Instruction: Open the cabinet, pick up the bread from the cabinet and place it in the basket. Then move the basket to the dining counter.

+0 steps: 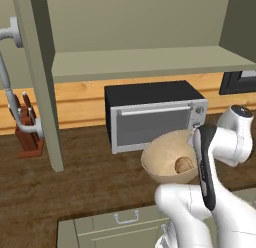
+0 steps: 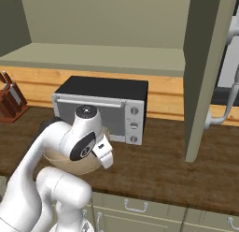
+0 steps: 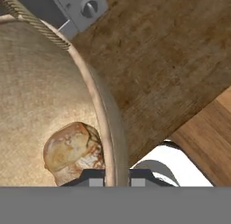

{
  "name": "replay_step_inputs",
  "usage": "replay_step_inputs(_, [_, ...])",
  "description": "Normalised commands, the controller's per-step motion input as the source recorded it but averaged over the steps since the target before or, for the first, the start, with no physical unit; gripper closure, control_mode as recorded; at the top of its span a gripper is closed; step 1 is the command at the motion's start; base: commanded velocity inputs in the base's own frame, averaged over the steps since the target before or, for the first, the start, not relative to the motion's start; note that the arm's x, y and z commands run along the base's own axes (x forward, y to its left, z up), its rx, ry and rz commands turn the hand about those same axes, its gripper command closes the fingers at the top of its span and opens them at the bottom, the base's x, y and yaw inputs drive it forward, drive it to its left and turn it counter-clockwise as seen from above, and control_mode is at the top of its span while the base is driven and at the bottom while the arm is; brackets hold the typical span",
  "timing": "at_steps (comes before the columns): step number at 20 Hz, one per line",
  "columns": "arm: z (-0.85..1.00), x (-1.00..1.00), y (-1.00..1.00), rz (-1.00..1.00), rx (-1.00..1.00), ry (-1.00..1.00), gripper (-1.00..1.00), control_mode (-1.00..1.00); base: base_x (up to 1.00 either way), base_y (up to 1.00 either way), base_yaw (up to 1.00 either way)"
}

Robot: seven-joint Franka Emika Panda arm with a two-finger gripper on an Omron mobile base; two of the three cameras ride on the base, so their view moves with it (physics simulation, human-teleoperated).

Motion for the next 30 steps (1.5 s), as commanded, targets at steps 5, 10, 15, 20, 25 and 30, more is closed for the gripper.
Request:
replay_step_inputs(5, [0.85, -0.82, 0.0, 0.06, 0.0, -0.22, 1.0, -1.0, 0.0, 0.0, 0.0])
replay_step_inputs(10, [0.78, -0.74, 0.17, 0.0, 0.0, -0.14, 1.0, -1.0, 0.0, 0.0, 0.0])
replay_step_inputs(15, [0.77, -0.59, 0.14, -0.03, 0.02, -0.09, 1.0, -1.0, 0.0, 0.0, 0.0])
replay_step_inputs(20, [0.59, -0.57, 0.22, -0.17, 0.07, -0.06, 1.0, -1.0, 0.0, 0.0, 0.0])
replay_step_inputs(25, [0.1, -0.12, 0.1, -0.05, 0.01, -0.01, 1.0, 1.0, -0.47, 0.12, -0.16])
replay_step_inputs(30, [0.0, 0.0, 0.0, 0.0, 0.0, 0.0, 1.0, 1.0, -0.85, -0.1, -0.1])
